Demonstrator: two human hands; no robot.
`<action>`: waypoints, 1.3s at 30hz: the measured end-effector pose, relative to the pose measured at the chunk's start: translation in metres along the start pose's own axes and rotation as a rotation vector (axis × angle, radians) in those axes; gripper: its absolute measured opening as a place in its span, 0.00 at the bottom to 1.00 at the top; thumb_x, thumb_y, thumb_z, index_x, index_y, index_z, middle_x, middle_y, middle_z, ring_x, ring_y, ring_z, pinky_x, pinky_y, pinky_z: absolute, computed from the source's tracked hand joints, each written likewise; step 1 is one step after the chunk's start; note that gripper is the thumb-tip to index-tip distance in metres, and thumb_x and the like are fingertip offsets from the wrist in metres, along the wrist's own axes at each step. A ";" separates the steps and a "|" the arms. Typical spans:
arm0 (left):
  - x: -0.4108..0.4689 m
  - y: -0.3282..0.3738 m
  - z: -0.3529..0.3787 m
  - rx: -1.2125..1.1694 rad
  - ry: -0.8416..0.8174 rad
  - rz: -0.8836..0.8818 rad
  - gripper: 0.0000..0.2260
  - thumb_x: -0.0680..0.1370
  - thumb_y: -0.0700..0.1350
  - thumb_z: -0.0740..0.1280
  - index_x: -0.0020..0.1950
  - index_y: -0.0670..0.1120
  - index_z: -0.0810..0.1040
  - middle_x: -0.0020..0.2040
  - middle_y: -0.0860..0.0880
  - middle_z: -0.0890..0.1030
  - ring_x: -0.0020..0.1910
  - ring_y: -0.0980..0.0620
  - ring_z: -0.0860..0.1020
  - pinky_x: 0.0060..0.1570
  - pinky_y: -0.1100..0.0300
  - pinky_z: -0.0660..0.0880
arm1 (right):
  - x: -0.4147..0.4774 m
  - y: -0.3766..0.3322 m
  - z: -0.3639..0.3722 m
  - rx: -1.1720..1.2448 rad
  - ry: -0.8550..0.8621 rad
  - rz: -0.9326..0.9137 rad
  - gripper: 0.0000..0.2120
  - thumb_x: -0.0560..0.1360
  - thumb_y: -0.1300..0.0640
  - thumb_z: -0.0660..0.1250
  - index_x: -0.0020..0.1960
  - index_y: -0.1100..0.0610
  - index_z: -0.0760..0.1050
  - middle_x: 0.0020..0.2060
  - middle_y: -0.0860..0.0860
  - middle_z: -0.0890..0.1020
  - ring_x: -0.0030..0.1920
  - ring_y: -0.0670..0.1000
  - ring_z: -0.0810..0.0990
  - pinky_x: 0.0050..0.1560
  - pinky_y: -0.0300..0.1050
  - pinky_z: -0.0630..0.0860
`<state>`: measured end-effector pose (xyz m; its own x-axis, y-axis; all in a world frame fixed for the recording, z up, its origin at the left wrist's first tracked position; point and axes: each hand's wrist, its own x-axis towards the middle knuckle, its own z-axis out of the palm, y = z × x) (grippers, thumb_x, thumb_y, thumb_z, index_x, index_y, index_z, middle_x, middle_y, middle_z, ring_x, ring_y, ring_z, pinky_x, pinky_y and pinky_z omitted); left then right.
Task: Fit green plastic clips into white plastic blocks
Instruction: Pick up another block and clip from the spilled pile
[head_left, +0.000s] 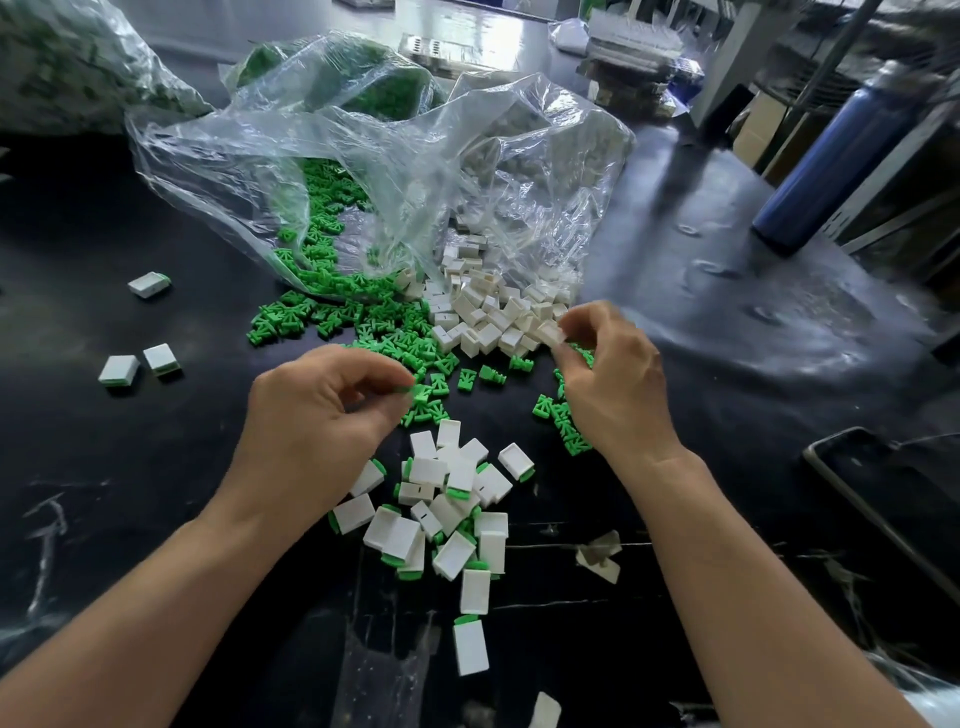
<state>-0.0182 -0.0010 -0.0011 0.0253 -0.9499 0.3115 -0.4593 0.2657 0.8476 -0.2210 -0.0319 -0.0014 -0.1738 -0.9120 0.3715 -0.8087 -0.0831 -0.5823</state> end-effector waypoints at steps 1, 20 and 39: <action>-0.001 0.004 0.000 -0.121 -0.025 -0.048 0.09 0.67 0.36 0.74 0.37 0.50 0.82 0.36 0.53 0.83 0.35 0.60 0.80 0.40 0.72 0.75 | -0.003 -0.006 -0.001 0.037 -0.008 -0.040 0.04 0.73 0.62 0.67 0.49 0.59 0.76 0.42 0.47 0.76 0.48 0.53 0.76 0.47 0.37 0.66; -0.003 0.020 0.000 -0.742 -0.228 -0.460 0.07 0.60 0.38 0.69 0.36 0.41 0.84 0.34 0.42 0.84 0.31 0.49 0.82 0.32 0.64 0.78 | -0.039 -0.045 -0.002 0.305 -0.225 -0.453 0.12 0.68 0.61 0.72 0.51 0.61 0.79 0.44 0.52 0.81 0.40 0.46 0.77 0.43 0.33 0.73; -0.005 0.021 -0.001 -0.751 -0.215 -0.417 0.19 0.51 0.38 0.73 0.41 0.44 0.84 0.36 0.44 0.82 0.36 0.49 0.82 0.35 0.64 0.78 | -0.031 -0.041 -0.012 0.613 -0.275 -0.104 0.14 0.69 0.67 0.71 0.40 0.46 0.79 0.35 0.43 0.81 0.37 0.41 0.80 0.42 0.33 0.76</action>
<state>-0.0271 0.0093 0.0157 -0.1419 -0.9839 -0.1090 0.2561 -0.1428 0.9560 -0.1892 0.0048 0.0196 0.1024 -0.9493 0.2971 -0.3344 -0.3141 -0.8885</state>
